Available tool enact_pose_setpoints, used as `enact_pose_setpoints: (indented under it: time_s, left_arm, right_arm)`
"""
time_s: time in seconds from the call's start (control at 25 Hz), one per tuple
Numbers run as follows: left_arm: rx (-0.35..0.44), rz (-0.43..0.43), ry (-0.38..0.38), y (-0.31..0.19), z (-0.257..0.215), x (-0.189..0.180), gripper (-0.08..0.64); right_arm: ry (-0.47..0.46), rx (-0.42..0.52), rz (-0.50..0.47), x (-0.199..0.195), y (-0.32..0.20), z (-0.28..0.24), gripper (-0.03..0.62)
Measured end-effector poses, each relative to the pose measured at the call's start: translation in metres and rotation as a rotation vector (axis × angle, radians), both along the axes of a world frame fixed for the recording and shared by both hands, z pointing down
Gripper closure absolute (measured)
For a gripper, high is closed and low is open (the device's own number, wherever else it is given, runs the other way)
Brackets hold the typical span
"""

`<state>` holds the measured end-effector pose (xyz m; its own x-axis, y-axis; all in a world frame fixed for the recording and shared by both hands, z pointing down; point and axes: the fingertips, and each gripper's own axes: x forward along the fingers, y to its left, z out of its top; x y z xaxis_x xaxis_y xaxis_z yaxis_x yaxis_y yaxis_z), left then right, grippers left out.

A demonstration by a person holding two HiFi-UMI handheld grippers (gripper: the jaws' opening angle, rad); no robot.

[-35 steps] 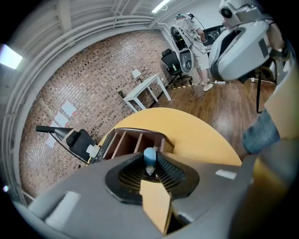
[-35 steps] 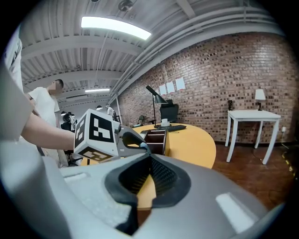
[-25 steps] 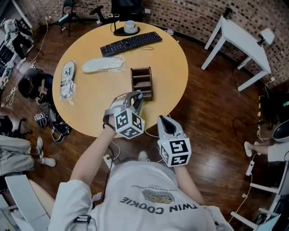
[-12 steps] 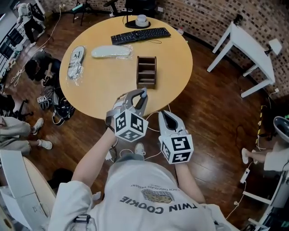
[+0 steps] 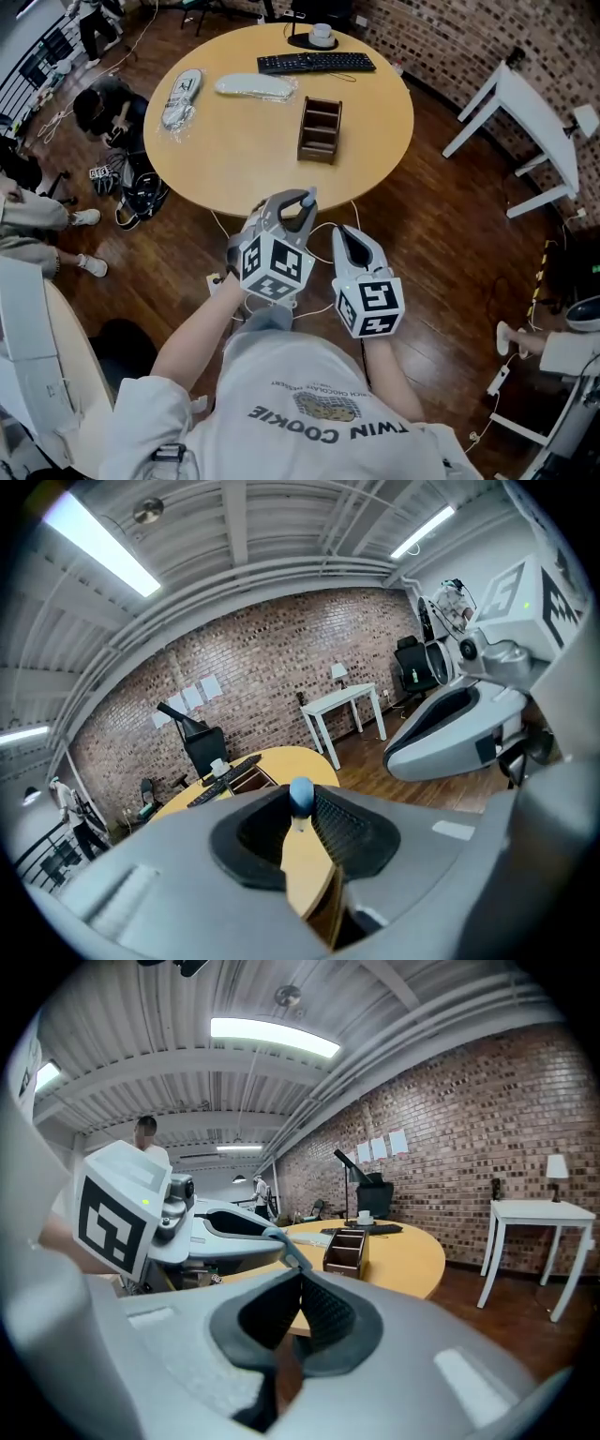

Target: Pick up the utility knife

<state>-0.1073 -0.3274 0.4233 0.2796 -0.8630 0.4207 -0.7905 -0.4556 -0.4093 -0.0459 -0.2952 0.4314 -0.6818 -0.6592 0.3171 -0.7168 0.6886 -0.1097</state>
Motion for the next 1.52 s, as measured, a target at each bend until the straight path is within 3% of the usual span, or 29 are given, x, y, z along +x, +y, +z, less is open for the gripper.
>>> enact_pose_setpoints:
  time_s: [0.68, 0.88, 1.52]
  left_arm:
    - [0.031, -0.038, 0.104, 0.106, -0.009, 0.068, 0.488]
    - [0.033, -0.070, 0.184, 0.137, -0.018, 0.083, 0.488]
    - [0.076, -0.128, 0.325, 0.216, -0.045, 0.089, 0.488]
  right_arm:
    - [0.017, 0.035, -0.041, 0.056, 0.091, -0.008, 0.592]
    - [0.000, 0.044, -0.050, 0.068, 0.117, -0.018, 0.592]
    - [-0.021, 0.044, -0.070, 0.068, 0.183, -0.034, 0.592]
